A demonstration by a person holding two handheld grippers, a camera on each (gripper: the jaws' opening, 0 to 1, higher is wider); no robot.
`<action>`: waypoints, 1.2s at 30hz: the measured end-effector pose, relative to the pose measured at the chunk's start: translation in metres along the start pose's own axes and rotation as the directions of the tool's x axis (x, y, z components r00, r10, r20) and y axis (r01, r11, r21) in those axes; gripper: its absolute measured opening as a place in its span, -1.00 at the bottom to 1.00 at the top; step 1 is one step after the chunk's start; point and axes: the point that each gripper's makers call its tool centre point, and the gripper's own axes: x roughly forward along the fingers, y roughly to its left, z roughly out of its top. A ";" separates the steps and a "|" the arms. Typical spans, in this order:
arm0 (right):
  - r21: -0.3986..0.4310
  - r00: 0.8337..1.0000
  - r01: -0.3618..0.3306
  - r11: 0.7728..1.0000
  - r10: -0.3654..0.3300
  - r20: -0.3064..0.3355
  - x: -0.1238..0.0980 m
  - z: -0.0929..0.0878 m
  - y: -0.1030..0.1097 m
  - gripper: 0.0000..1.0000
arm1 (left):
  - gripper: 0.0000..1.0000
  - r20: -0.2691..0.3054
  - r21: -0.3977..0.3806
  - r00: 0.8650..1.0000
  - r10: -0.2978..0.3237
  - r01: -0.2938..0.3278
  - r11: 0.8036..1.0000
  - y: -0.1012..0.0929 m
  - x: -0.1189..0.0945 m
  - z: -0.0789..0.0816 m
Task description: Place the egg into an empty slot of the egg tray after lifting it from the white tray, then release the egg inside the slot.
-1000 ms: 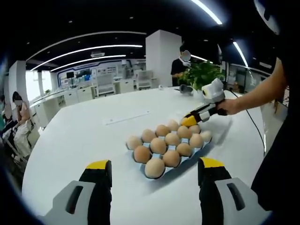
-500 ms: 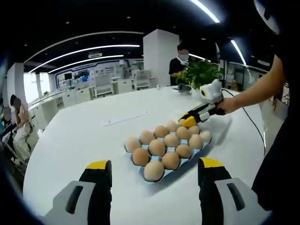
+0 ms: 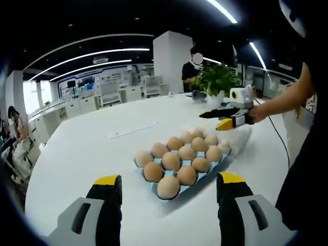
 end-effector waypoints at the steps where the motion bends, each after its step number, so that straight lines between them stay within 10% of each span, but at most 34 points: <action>1: 0.003 1.000 -0.016 1.000 0.016 -0.011 -0.005 -0.001 0.010 0.97 | 0.54 0.010 0.001 1.000 -0.005 0.005 1.000 -0.001 0.000 0.002; 15: -0.153 1.000 0.017 0.988 -0.017 0.002 -0.047 0.007 0.101 1.00 | 0.93 0.089 0.039 0.991 -0.102 0.098 0.994 -0.027 -0.018 0.016; 36: -0.124 0.992 0.113 0.986 -0.105 0.074 -0.057 0.011 0.111 0.99 | 0.86 0.123 0.036 0.990 -0.073 0.069 0.997 -0.029 -0.042 0.014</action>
